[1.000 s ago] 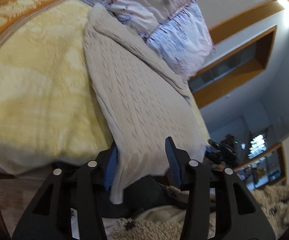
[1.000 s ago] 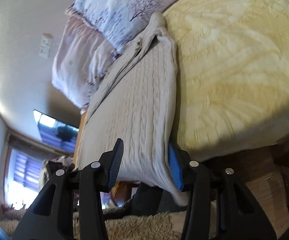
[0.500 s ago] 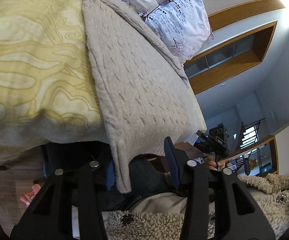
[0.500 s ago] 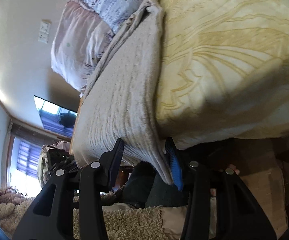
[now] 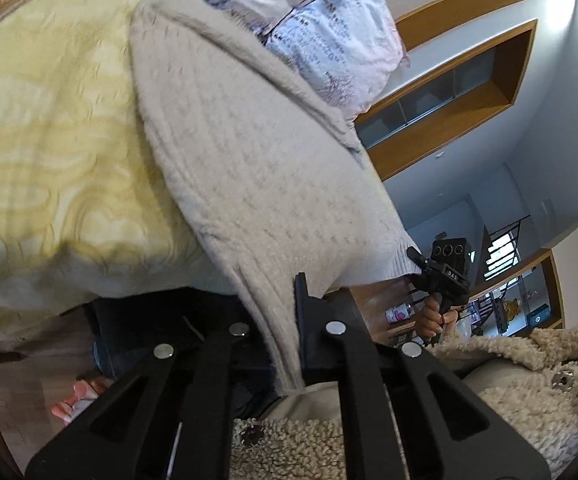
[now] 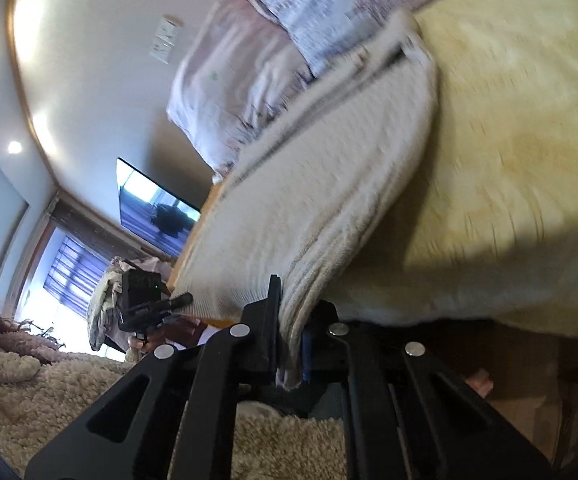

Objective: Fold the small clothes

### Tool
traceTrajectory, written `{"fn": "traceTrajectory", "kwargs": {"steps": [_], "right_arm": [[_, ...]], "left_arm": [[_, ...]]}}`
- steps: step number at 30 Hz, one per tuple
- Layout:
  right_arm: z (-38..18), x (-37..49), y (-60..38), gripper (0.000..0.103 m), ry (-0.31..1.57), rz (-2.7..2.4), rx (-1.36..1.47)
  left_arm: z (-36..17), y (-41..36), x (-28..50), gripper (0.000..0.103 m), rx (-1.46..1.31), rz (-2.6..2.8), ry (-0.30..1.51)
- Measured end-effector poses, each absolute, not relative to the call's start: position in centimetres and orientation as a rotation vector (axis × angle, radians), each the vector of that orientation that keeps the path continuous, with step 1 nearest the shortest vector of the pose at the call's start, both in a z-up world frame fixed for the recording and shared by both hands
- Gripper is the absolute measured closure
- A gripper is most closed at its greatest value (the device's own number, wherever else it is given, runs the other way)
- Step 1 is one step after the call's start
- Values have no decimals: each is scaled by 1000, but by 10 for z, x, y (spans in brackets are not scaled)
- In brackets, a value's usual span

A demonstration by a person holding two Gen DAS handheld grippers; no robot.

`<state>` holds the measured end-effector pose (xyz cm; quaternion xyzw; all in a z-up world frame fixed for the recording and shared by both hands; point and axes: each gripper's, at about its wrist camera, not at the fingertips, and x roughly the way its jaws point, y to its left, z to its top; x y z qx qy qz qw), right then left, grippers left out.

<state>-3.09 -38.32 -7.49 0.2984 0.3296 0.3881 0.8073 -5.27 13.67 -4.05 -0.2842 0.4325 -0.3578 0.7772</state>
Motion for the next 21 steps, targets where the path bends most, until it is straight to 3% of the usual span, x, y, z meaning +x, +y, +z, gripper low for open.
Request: {"fn": "traceTrajectory", "kwargs": {"steps": [10, 21], "right_arm": [[-16, -17, -375, 95, 478, 664, 548], [22, 32, -367, 95, 391, 455, 418]], "left_arm": [[18, 156, -28, 97, -580, -698, 762], [57, 155, 53, 97, -491, -484, 711]]}}
